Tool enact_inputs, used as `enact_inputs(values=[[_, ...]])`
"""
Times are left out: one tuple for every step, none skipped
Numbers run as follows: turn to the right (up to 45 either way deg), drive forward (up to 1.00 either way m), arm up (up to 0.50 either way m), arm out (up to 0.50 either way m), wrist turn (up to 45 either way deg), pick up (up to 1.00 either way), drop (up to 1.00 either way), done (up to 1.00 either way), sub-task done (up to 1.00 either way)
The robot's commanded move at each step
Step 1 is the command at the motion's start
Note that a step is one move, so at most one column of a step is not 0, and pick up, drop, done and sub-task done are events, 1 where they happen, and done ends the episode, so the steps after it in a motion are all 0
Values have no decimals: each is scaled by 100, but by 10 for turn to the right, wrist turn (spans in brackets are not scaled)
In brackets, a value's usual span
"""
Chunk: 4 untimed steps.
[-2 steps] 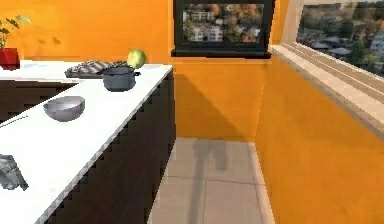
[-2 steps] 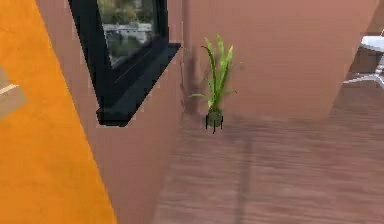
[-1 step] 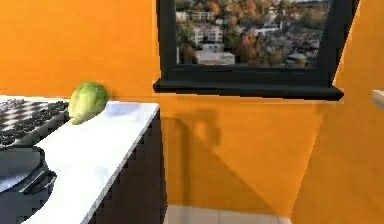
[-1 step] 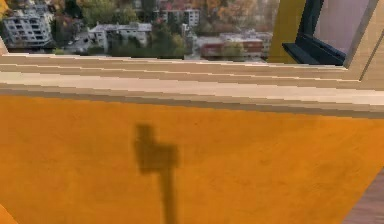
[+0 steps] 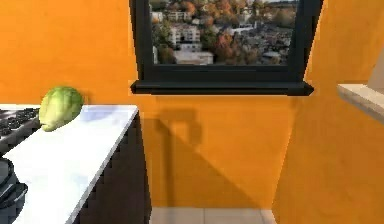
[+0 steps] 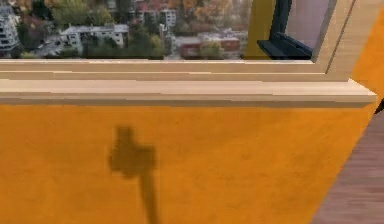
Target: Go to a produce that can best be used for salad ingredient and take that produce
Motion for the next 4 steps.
enact_inputs(values=[[0, 30, 0, 0, 0, 0, 0, 0, 0], [-450, 0, 0, 0, 0, 0, 0, 0, 0], [-450, 0, 0, 0, 0, 0, 0, 0, 0], [-390, 0, 0, 0, 0, 0, 0, 0, 0]])
